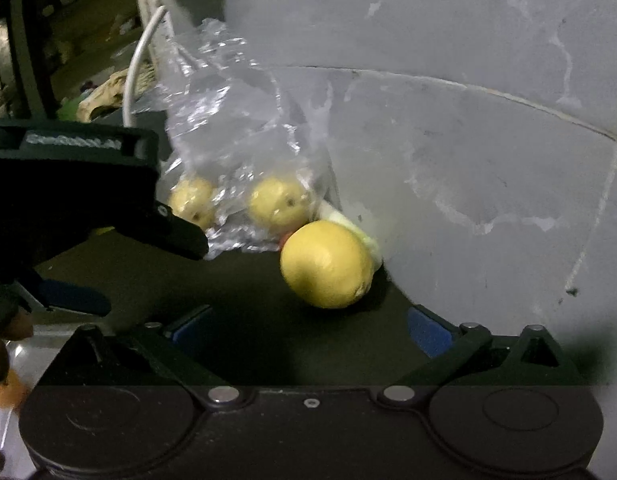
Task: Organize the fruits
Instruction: 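Grasp the lemon with the right tool while the left tool reaches the small red fruit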
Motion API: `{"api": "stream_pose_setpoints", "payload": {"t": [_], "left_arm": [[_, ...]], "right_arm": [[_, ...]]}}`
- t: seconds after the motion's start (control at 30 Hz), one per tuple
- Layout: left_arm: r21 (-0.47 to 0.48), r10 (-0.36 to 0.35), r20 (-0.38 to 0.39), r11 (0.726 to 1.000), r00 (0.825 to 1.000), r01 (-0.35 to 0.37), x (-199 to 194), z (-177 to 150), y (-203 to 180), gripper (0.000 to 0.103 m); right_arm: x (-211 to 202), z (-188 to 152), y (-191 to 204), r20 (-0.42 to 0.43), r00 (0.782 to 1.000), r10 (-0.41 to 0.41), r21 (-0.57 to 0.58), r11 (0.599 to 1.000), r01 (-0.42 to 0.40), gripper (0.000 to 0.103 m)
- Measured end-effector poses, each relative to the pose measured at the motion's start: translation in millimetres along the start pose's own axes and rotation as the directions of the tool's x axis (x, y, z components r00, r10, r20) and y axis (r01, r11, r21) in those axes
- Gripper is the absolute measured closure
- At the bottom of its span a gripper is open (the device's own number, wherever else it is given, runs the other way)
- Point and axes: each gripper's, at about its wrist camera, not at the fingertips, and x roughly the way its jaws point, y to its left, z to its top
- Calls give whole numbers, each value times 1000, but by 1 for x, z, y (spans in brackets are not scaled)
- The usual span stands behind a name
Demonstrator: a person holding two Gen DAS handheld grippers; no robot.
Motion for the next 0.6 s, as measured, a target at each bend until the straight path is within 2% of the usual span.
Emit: {"api": "stream_pose_setpoints", "payload": {"t": [0.17, 0.47, 0.6], "left_arm": [[15, 0, -25, 1000, 1000, 0, 23, 17, -5, 1], [3, -7, -74, 1000, 997, 8, 54, 33, -12, 1], [13, -2, -81, 1000, 997, 3, 64, 36, -15, 2]], "right_arm": [[13, 5, -1, 20, 999, -25, 60, 998, 24, 15], [37, 9, 4, 7, 999, -48, 57, 997, 47, 26], [43, 11, 5, -1, 997, -78, 56, 995, 78, 38]]}}
